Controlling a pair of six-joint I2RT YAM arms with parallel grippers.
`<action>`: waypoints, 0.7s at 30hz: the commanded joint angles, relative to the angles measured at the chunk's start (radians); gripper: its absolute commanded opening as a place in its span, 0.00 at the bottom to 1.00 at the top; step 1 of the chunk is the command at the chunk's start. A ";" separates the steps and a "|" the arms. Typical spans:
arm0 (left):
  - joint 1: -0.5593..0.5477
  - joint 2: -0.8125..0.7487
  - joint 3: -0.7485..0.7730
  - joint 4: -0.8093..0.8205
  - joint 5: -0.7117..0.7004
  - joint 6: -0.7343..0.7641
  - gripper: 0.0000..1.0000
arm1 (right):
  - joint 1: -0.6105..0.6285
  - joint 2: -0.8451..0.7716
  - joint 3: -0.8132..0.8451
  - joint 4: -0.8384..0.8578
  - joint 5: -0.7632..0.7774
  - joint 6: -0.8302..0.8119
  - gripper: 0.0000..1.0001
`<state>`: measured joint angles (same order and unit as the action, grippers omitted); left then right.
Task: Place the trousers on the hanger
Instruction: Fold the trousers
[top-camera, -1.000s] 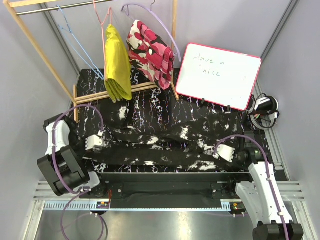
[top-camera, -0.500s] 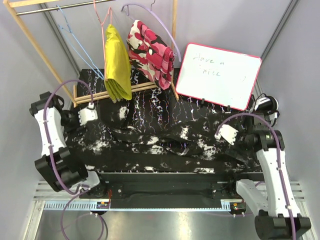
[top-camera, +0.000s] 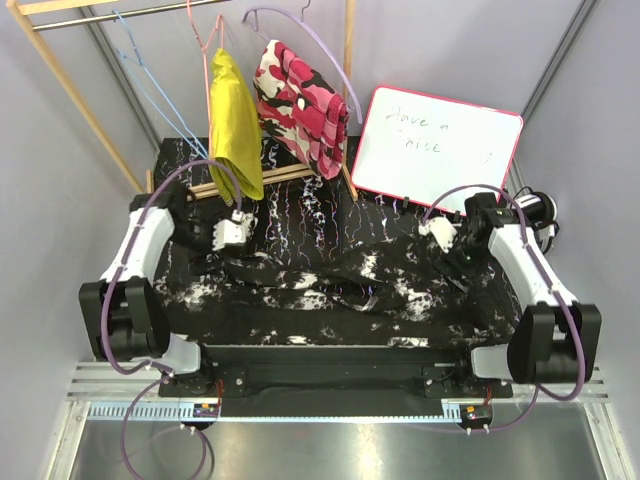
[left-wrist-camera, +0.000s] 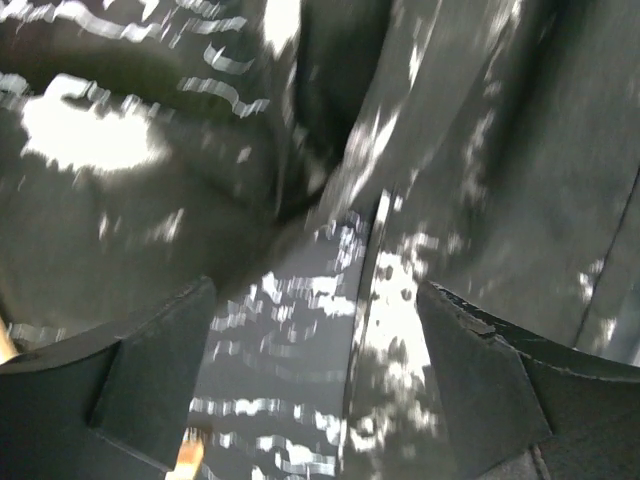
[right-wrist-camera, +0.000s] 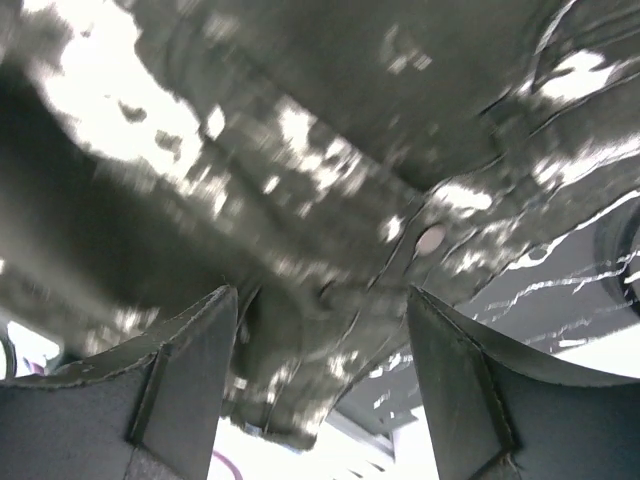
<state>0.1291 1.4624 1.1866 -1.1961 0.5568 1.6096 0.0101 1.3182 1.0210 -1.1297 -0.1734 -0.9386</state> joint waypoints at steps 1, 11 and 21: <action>-0.092 0.021 -0.050 0.150 0.019 -0.054 0.89 | -0.004 0.074 0.068 0.169 -0.049 0.138 0.73; -0.220 0.084 -0.102 0.191 -0.113 -0.118 0.37 | 0.018 0.412 0.080 0.311 0.003 0.239 0.48; -0.020 -0.172 0.020 0.296 -0.008 -0.442 0.00 | -0.038 0.480 0.068 0.410 0.238 0.239 0.35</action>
<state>0.0166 1.4815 1.1923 -0.9775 0.4969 1.2892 0.0174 1.7733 1.0870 -0.8028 -0.0776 -0.6991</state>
